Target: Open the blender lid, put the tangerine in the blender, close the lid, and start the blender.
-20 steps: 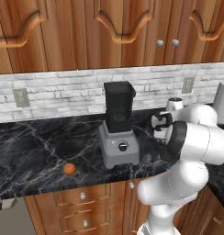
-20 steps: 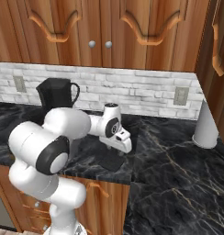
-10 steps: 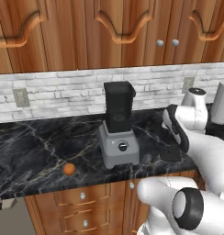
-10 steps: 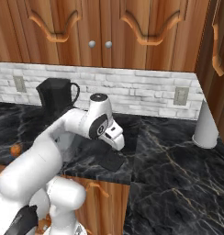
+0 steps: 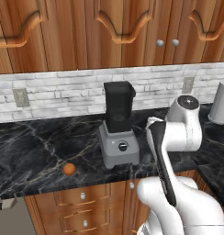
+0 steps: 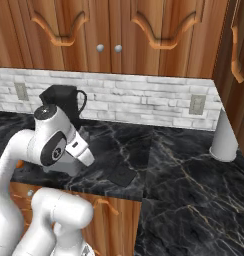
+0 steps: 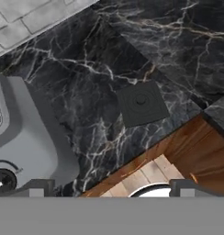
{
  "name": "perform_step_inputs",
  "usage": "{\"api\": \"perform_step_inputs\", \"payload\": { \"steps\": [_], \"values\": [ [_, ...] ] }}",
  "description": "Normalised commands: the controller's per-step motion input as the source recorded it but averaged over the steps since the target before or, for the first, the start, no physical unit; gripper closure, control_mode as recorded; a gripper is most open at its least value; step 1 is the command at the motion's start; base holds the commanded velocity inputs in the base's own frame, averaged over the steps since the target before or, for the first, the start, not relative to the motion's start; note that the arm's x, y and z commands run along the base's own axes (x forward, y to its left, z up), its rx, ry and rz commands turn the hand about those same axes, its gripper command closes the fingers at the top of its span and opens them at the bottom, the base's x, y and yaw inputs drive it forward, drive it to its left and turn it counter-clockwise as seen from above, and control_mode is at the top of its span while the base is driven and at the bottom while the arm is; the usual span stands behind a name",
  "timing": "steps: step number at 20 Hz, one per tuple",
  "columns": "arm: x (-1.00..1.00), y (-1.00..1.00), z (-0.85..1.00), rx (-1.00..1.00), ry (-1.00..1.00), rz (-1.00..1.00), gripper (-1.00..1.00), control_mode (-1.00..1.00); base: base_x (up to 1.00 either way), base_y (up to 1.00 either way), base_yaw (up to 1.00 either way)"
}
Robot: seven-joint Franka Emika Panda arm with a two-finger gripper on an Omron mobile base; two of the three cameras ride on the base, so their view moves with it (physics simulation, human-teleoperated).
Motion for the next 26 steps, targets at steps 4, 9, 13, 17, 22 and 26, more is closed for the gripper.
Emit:
{"api": "perform_step_inputs", "payload": {
  "steps": [4, 9, 13, 17, 22, 26],
  "values": [
    [-0.38, 1.00, 0.07, 0.00, 0.00, 0.00, -1.00, -1.00, 0.00, 0.00, 0.00],
    [-0.10, 1.00, 0.00, 0.00, 0.00, 0.03, -1.00, -1.00, 0.00, 0.00, 0.00],
    [0.00, 1.00, -0.18, 0.00, 0.00, 0.12, -1.00, -1.00, 0.00, 0.00, 0.00],
    [0.00, 1.00, -0.39, 0.00, 0.00, 0.19, -1.00, -1.00, 0.00, 0.00, 0.00],
    [0.10, 1.00, -0.37, 0.00, 0.05, 0.17, -1.00, -1.00, 0.00, 0.00, 0.00],
    [0.46, 0.77, -0.32, 0.00, 0.09, 0.12, -1.00, -1.00, 0.00, 0.00, 0.00]
  ]
}}
